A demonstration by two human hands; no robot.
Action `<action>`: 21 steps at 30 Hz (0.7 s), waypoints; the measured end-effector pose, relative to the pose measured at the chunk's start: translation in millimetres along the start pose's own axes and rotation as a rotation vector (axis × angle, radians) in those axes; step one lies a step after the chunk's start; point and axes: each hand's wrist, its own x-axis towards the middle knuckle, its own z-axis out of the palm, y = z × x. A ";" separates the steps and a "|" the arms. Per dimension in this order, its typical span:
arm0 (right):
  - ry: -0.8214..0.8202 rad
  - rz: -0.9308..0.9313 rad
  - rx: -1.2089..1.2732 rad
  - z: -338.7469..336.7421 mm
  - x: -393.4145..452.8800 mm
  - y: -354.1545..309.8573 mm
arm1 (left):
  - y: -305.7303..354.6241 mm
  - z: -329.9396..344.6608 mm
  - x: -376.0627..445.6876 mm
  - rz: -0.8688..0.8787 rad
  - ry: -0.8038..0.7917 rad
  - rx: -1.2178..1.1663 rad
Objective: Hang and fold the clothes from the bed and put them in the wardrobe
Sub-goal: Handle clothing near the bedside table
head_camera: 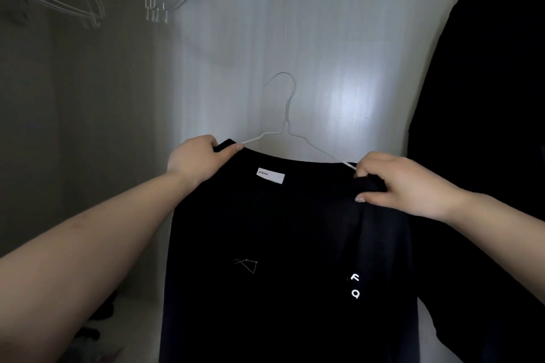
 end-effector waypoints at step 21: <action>0.403 0.358 0.302 -138.0 22.5 6.1 | 171.4 -8.4 47.5 0.158 -0.105 -0.804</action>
